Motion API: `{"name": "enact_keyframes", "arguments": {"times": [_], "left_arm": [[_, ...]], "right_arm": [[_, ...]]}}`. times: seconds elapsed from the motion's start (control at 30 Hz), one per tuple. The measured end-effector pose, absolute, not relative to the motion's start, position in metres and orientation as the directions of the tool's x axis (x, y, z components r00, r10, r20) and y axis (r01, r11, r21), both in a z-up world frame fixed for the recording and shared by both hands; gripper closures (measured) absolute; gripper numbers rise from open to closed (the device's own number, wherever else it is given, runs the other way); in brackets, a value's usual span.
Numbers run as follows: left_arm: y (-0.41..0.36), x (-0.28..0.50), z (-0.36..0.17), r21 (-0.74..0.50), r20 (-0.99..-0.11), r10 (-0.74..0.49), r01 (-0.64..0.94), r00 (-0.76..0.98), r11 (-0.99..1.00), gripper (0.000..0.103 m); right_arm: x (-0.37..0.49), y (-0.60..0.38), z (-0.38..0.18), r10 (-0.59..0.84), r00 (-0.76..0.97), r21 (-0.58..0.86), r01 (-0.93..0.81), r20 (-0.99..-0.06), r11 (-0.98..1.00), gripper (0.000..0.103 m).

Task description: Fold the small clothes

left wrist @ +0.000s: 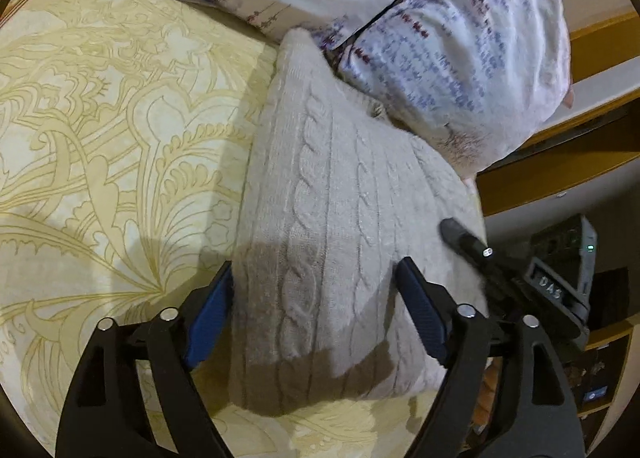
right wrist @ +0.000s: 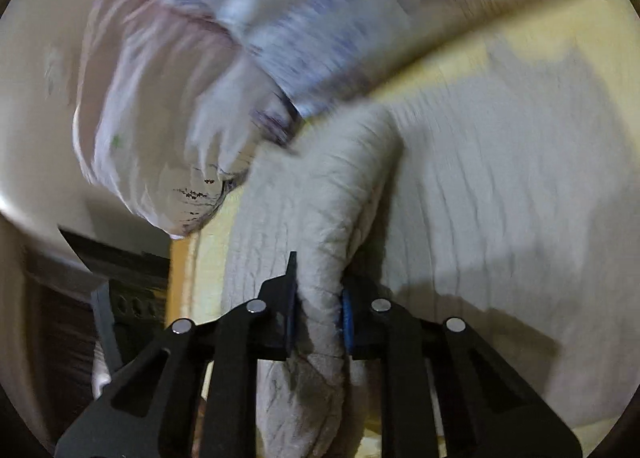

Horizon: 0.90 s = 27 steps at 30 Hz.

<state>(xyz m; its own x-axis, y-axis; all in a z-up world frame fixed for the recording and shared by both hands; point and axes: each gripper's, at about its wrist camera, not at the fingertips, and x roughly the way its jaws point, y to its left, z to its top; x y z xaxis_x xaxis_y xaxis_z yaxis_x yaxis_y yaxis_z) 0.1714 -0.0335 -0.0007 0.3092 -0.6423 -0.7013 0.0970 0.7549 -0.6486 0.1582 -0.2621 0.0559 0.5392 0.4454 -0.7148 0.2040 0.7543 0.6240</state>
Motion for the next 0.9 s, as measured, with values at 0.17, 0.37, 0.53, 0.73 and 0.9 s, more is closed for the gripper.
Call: {"name": "enact_keyframes", "arguments": {"times": [0.17,0.37,0.53,0.73,0.9], "left_arm": [[-0.033,0.169,0.013,-0.683,-0.652,-0.68,0.13,0.335,0.719,0.017],[-0.052,0.164,0.018,-0.658,-0.658,-0.685,0.205,0.312,0.725,0.017],[-0.071,0.162,0.01,-0.653,-0.669,-0.693,0.234,0.269,0.72,0.017],[-0.084,0.156,0.015,-0.63,-0.672,-0.694,0.293,0.258,0.719,0.017],[-0.09,0.153,0.017,-0.615,-0.678,-0.692,0.324,0.249,0.719,0.017]], "right_arm": [[0.157,-0.285,0.103,0.308,0.595,0.482,0.155,-0.742,0.862,0.088],[0.144,-0.33,0.104,0.188,0.57,0.372,0.225,-0.8,0.901,0.088],[0.13,-0.346,0.078,0.117,0.477,0.273,0.273,-0.871,0.923,0.088],[0.117,-0.348,0.052,0.11,0.423,0.256,0.306,-0.9,0.917,0.088],[0.112,-0.348,0.06,0.078,0.463,0.237,0.295,-0.883,0.925,0.088]]}}
